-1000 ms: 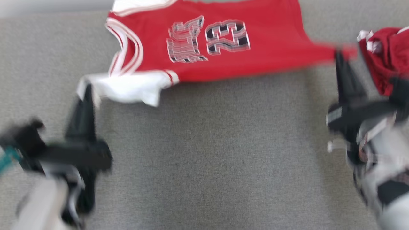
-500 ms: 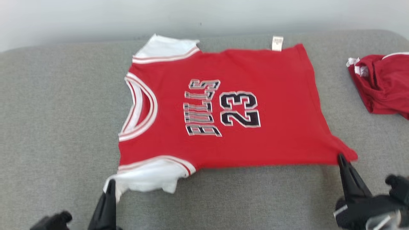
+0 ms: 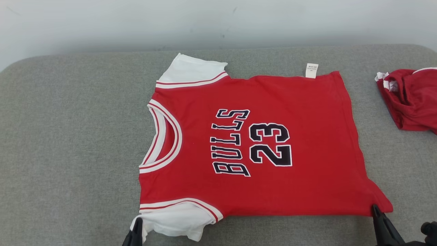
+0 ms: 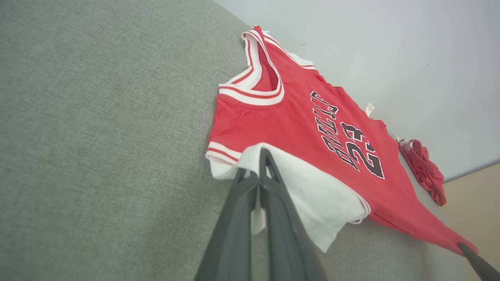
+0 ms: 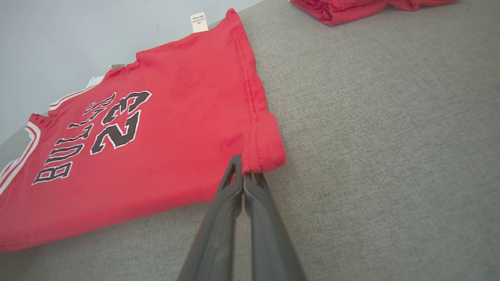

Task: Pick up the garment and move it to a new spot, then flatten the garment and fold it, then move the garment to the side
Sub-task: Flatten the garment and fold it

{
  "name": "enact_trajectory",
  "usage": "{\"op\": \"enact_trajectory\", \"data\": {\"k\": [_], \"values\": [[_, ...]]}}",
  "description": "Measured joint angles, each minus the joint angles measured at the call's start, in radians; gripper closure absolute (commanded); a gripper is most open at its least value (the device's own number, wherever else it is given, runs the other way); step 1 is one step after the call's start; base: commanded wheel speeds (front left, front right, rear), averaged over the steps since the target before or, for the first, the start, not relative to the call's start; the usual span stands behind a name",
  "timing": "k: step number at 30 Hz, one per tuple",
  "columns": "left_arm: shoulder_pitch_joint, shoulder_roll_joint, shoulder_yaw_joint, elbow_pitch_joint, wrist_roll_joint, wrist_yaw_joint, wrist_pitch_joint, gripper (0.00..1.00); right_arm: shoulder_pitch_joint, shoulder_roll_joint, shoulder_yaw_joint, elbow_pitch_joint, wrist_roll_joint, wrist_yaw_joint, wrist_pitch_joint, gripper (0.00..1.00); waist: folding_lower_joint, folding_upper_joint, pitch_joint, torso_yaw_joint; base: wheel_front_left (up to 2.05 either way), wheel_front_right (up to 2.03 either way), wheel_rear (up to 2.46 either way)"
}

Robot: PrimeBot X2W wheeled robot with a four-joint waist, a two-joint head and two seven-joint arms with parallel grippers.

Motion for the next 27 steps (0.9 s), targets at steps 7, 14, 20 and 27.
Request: {"op": "enact_trajectory", "data": {"k": [7,14,20,27], "values": [[-0.131,0.021,-0.03,0.019,0.042,-0.04,0.023,1.0,-0.081,0.017,0.024,-0.025,-0.02,0.0,0.039,1.0,0.0001,0.0,0.017,-0.01,0.0,0.0,0.0],[-0.304,0.044,-0.015,0.114,0.056,-0.076,0.049,1.0,-0.21,-0.012,0.054,0.019,-0.021,0.0,0.064,1.0,0.0002,0.0,0.048,-0.026,0.0,0.0,0.0],[-0.446,0.035,-0.018,0.249,0.058,-0.114,0.059,1.0,-0.325,-0.028,0.08,0.117,-0.013,0.0,0.064,1.0,0.0003,0.0001,0.081,-0.041,0.0,0.0,0.0],[-0.55,0.021,-0.038,0.397,0.112,-0.136,0.037,0.0,-0.425,-0.046,0.122,0.237,-0.018,0.0,0.011,0.0,0.0003,0.0001,0.102,-0.051,0.0,0.0,0.0]]}}
